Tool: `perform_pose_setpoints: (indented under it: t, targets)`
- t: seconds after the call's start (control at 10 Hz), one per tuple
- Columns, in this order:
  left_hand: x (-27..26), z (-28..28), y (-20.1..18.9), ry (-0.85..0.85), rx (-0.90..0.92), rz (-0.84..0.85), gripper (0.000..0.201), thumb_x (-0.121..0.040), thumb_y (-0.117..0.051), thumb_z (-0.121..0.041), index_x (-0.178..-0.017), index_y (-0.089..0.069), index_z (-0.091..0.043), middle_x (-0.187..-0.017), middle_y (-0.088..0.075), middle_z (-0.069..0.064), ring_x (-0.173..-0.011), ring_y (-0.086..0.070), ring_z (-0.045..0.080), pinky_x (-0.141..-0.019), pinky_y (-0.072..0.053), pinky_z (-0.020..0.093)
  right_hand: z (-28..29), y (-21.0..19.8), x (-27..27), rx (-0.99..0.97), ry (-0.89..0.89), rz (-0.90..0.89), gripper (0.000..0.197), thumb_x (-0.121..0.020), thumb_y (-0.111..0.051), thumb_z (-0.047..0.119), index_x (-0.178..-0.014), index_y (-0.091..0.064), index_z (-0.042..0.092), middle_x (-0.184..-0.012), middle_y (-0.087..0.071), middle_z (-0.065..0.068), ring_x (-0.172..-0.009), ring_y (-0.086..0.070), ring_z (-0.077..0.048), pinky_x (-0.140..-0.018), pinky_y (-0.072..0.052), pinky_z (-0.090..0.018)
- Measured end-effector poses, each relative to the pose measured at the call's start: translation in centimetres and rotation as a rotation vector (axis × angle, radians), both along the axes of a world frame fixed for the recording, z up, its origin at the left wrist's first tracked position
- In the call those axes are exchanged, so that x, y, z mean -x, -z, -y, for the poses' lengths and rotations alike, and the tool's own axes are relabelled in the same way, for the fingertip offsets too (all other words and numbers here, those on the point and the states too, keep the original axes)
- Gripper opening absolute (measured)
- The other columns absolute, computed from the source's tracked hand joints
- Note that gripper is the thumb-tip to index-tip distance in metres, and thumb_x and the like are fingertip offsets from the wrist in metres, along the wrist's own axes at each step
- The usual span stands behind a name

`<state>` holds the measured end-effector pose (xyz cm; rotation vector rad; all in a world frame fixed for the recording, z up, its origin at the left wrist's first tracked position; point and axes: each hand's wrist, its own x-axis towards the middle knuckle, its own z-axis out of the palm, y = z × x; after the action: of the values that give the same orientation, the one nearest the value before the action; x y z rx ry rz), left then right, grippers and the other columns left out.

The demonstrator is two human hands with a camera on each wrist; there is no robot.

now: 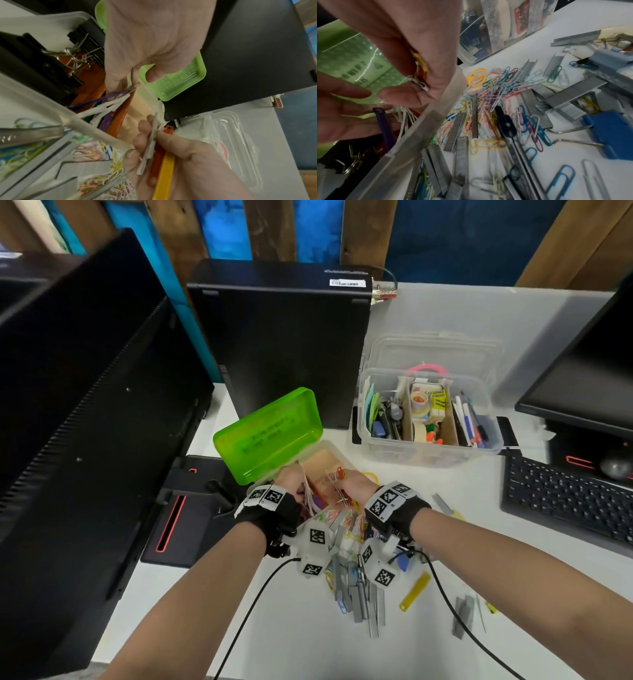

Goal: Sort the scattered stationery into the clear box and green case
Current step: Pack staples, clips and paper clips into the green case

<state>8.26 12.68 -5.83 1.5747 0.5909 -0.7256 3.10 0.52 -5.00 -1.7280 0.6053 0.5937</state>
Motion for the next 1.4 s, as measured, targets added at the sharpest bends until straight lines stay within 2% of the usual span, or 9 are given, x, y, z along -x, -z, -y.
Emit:
perform_pose_setpoints:
  t: [0.1,0.2,0.3,0.4,0.5,0.8,0.9,1.0,1.4]
  targets:
    - [0.6,-0.7,-1.0,0.052,-0.001,0.012,0.026,-0.099,-0.041,-0.005,-0.075,-0.049,-0.008,-0.08,-0.054,0.013,-0.065,-0.052,0.021,-0.059,-0.046,0.029,-0.3,0.5,-0.5,-0.014,-0.007,-0.018,0.016,-0.087,-0.048,-0.003,-0.086,-0.064,0.0,-0.088,-0.067,-0.021,-0.075,-0.066,-0.03,-0.078,-0.057,-0.041]
    - [1.2,-1.3,-0.7,0.204,-0.118,0.109,0.028,-0.099,-0.043,-0.011,-0.071,-0.049,-0.013,-0.078,-0.056,0.008,-0.071,-0.059,0.023,-0.069,-0.053,0.036,-0.8,0.4,-0.8,0.055,-0.048,-0.05,0.024,-0.093,-0.046,0.003,-0.108,-0.061,-0.008,-0.117,-0.062,-0.025,-0.094,-0.066,-0.027,-0.081,-0.055,-0.031]
    - [1.7,-1.5,0.0,0.392,-0.354,0.304,0.014,-0.088,-0.056,-0.006,-0.077,-0.064,-0.005,-0.082,-0.066,0.013,-0.081,-0.066,0.027,-0.078,-0.057,0.041,-0.8,0.4,-0.9,0.032,0.006,-0.03,0.035,-0.096,-0.045,0.008,-0.128,-0.051,-0.006,-0.13,-0.054,-0.024,-0.066,-0.056,-0.005,-0.075,-0.048,-0.021]
    - [2.4,-1.5,1.0,0.575,-0.53,0.41,0.01,-0.083,-0.063,-0.006,-0.087,-0.071,-0.004,-0.09,-0.071,0.011,-0.084,-0.067,0.026,-0.074,-0.055,0.032,-0.9,0.4,-0.9,0.013,-0.015,-0.02,0.02,-0.093,-0.045,0.0,-0.102,-0.062,-0.006,-0.098,-0.065,-0.024,-0.055,-0.059,-0.013,-0.073,-0.057,-0.03]
    - [2.4,-1.4,1.3,0.63,-0.624,0.445,0.013,-0.084,-0.061,-0.008,-0.09,-0.072,-0.005,-0.097,-0.071,0.011,-0.091,-0.066,0.027,-0.078,-0.053,0.032,-0.6,0.8,-0.9,-0.045,0.036,-0.023,0.021,-0.093,-0.042,-0.004,-0.087,-0.061,0.0,-0.074,-0.062,-0.016,-0.047,-0.062,-0.017,-0.049,-0.055,-0.026]
    - [0.0,-1.4,3.2,0.318,-0.396,0.328,0.026,-0.076,-0.076,-0.004,-0.075,-0.056,-0.021,-0.087,-0.071,0.018,-0.077,-0.071,0.031,-0.072,-0.059,0.044,-0.3,0.5,-1.4,-0.056,-0.049,-0.009,0.019,-0.091,-0.044,-0.005,-0.087,-0.063,-0.004,-0.075,-0.064,-0.016,-0.064,-0.061,-0.027,-0.063,-0.058,-0.037]
    - [0.1,-1.5,2.2,0.333,-0.425,0.322,0.001,-0.089,-0.063,-0.007,-0.089,-0.063,-0.008,-0.092,-0.071,0.02,-0.082,-0.071,0.033,-0.076,-0.058,0.045,-0.8,0.8,-2.1,-0.057,-0.054,-0.043,0.02,-0.091,-0.045,-0.005,-0.082,-0.063,-0.002,-0.076,-0.064,-0.017,-0.063,-0.061,-0.028,-0.065,-0.058,-0.038]
    - [-0.2,-2.2,1.9,0.305,-0.488,0.326,0.011,-0.097,-0.05,-0.015,-0.094,-0.06,-0.01,-0.088,-0.071,0.018,-0.079,-0.072,0.03,-0.075,-0.059,0.043,-1.7,0.9,-2.2,-0.094,-0.045,-0.057,0.023,-0.096,-0.037,-0.004,-0.086,-0.055,0.005,-0.075,-0.06,-0.011,-0.058,-0.058,-0.02,-0.049,-0.056,-0.029]
    - [-0.2,-2.7,1.5,0.293,-0.367,0.219,0.02,-0.093,-0.05,0.005,-0.105,-0.066,0.0,-0.092,-0.068,0.022,-0.074,-0.067,0.033,-0.081,-0.057,0.045,-3.4,2.0,-2.0,0.062,-0.226,0.148,0.038,-0.09,-0.036,-0.007,-0.121,-0.059,-0.001,-0.122,-0.06,-0.02,-0.114,-0.056,-0.034,-0.101,-0.043,-0.038]
